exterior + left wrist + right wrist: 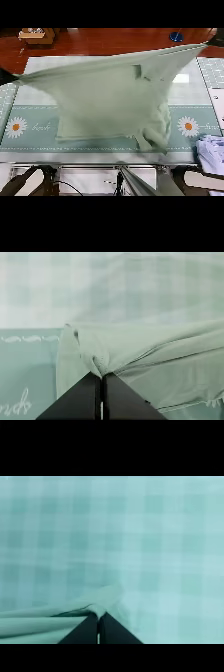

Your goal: Fold the shirts.

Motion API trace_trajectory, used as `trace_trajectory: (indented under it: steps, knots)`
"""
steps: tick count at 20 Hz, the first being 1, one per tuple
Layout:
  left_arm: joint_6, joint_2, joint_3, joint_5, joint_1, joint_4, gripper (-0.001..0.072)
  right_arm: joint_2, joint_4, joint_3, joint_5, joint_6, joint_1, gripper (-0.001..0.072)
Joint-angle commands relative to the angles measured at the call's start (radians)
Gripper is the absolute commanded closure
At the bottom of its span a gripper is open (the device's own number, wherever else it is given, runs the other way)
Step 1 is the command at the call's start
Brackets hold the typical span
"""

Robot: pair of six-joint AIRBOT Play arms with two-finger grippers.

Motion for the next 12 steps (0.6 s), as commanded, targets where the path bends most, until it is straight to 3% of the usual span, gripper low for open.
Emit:
trace_trajectory:
  steps: [1, 3, 7, 10, 12]
  knots:
    - [0.023, -0.161, -0.012, 0.162, -0.026, -0.002, 0.0688, -0.123, 0.025, -0.002, -0.116, -0.006, 0.033, 0.0694]
    - [0.043, -0.232, -0.012, 0.219, -0.039, -0.001, 0.0688, -0.176, 0.025, -0.002, -0.188, -0.014, 0.071, 0.0695]
    - [0.183, -0.331, -0.012, 0.385, -0.071, -0.001, 0.0688, -0.282, 0.025, -0.002, -0.391, -0.031, 0.136, 0.0695]
    - [0.188, -0.39, -0.012, 0.512, -0.08, -0.001, 0.0687, -0.36, 0.025, -0.002, -0.482, -0.011, 0.163, 0.0694]
    - [0.188, -0.446, -0.012, 0.528, -0.08, 0.003, 0.0688, -0.417, 0.025, -0.002, -0.48, 0.028, 0.169, 0.0695]
